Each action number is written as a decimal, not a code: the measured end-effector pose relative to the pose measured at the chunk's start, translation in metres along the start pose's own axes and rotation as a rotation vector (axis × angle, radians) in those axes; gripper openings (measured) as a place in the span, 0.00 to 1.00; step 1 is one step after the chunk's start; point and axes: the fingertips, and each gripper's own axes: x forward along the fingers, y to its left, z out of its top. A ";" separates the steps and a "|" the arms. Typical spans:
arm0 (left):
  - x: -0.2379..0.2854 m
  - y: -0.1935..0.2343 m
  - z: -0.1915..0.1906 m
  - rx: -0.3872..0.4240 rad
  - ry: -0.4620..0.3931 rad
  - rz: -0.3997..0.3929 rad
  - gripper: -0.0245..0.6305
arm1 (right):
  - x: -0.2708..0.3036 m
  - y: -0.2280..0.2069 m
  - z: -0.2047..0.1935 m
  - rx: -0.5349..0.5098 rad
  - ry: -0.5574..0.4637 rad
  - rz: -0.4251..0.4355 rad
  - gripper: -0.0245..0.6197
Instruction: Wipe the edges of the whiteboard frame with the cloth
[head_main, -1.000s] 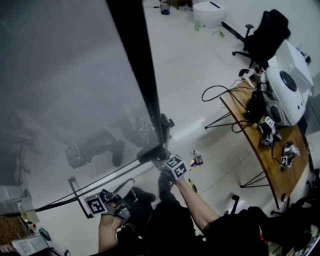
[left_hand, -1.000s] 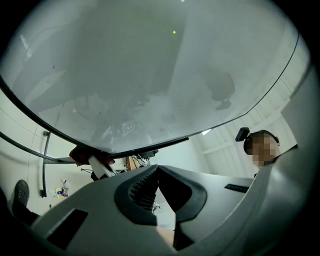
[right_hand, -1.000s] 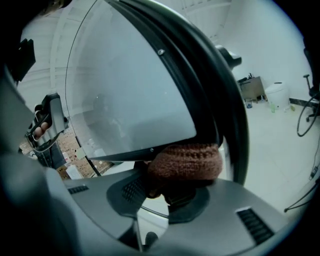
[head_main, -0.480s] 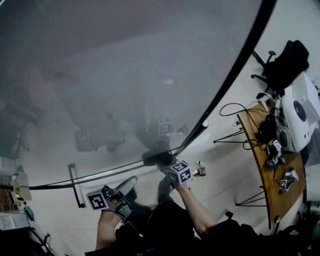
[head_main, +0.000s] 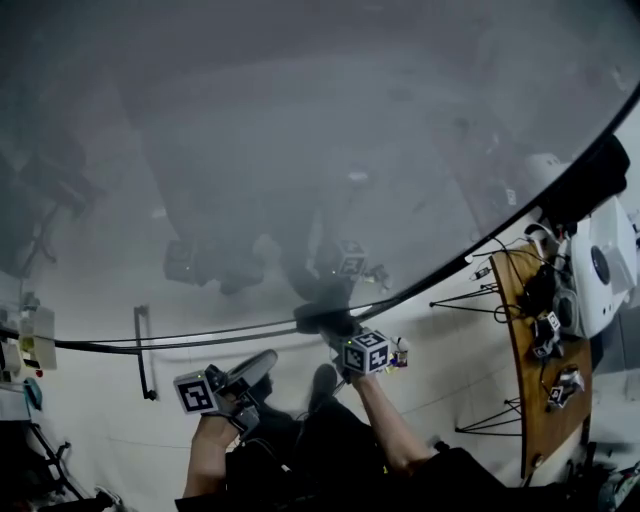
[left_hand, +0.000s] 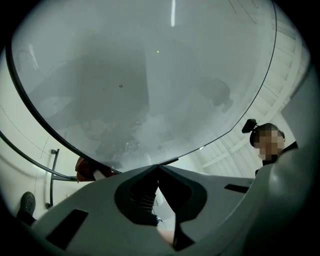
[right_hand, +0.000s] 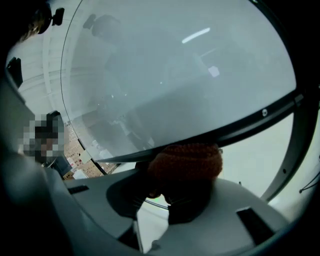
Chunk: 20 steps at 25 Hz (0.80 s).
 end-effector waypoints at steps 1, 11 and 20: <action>-0.007 0.000 0.003 0.001 -0.005 -0.001 0.03 | 0.003 0.004 -0.001 0.003 0.002 -0.004 0.19; -0.076 -0.001 0.026 0.015 -0.077 -0.009 0.03 | 0.038 0.045 -0.015 0.028 0.018 -0.026 0.19; -0.140 -0.002 0.040 0.027 -0.129 -0.013 0.03 | 0.068 0.090 -0.019 0.062 0.017 -0.023 0.19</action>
